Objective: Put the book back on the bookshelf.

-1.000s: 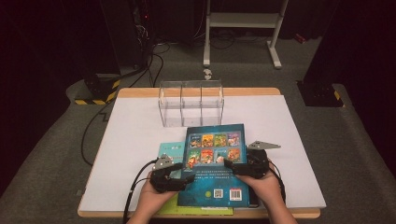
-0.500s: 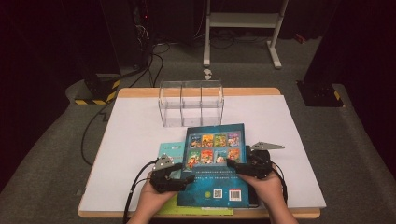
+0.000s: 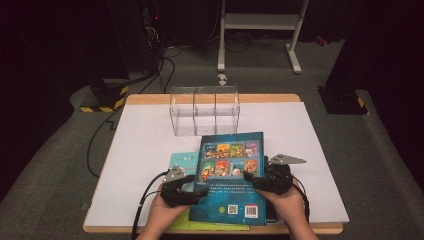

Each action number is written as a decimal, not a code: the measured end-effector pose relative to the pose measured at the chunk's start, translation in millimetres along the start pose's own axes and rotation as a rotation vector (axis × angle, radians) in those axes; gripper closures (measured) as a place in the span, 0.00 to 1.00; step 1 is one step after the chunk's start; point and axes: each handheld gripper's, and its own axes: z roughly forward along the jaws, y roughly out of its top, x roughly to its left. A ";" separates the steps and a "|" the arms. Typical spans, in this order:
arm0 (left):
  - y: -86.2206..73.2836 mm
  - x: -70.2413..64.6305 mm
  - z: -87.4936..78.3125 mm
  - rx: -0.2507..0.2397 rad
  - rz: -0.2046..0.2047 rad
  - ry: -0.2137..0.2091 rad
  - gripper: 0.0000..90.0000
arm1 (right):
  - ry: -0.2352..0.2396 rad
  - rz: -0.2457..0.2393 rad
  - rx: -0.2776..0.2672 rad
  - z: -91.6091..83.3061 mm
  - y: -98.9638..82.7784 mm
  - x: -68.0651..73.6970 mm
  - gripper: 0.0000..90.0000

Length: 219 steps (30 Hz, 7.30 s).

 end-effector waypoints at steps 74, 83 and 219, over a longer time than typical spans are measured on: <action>46.2 19.2 -14.2 -0.145 -0.131 -0.119 0.39 | -0.105 -0.175 -0.146 -2.3 53.1 42.6 0.36; 49.6 11.6 -24.9 -0.196 -0.062 -0.085 0.40 | -0.125 -0.188 -0.164 -4.9 60.1 54.5 0.35; 82.2 63.5 -91.6 -0.548 -0.014 0.124 0.45 | 0.184 -0.364 -0.273 12.7 76.6 92.7 0.92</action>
